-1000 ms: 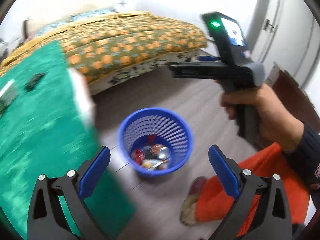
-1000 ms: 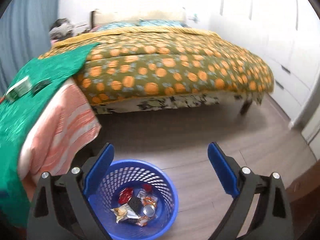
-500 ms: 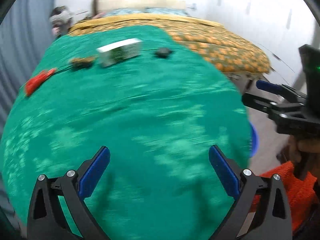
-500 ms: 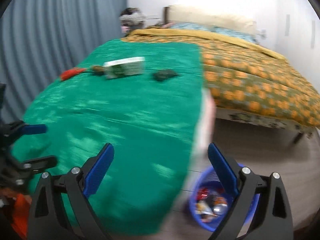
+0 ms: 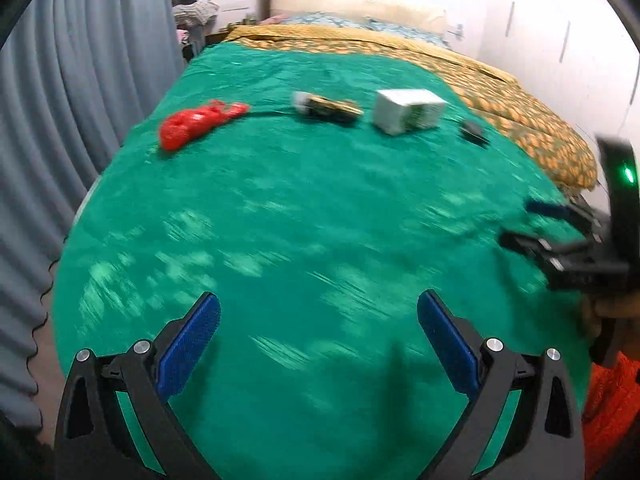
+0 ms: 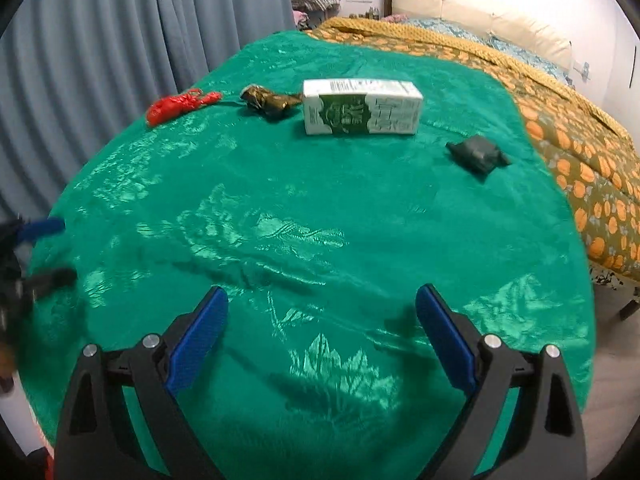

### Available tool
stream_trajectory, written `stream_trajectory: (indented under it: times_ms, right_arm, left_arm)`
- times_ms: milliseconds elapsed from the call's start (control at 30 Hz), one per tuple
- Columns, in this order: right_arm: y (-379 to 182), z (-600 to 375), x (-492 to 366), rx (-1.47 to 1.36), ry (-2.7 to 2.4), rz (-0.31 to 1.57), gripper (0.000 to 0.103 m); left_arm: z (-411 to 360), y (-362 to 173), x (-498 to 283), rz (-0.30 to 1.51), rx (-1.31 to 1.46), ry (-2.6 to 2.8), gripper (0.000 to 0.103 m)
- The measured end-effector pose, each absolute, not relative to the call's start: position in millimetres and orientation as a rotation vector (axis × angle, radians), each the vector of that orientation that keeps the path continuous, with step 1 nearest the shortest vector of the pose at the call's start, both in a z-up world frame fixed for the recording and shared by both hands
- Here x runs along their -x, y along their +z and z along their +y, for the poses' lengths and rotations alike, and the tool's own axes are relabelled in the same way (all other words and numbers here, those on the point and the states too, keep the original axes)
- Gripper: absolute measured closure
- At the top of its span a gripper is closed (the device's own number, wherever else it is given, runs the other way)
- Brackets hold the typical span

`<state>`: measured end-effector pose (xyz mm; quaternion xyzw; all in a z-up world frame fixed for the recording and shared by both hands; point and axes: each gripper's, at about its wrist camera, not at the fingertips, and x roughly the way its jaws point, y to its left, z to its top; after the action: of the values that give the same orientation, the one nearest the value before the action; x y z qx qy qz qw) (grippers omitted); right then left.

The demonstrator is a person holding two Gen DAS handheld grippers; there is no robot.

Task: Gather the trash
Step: 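Return to the cloth and grasp the red plastic bag with the left tool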

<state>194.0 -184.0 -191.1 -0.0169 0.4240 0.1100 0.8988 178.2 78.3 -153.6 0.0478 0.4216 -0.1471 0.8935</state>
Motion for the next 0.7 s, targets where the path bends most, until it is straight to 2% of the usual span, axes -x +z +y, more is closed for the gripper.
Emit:
stream_trajectory:
  times_ms: [333,533,700]
  right_arm:
    - [-200.6,-181.7,-199.8,0.047,0.232,0.927,0.008]
    - [-200.5,-181.7,-201.5,0.049,0.232,0.93,0.006]
    - [-200.6,-181.2,-201.7,0.052,0.229,0.931,0.006]
  left_arm:
    - [147.1,-156.3,-320.5,0.877,-0.068,-0.246,0.006]
    - [154.8,-168.6,-394.9,0.934,-0.125,-0.218,0.006]
    - [148.8,-174.9,-422.6,0.934,-0.206,-0.25,0.006]
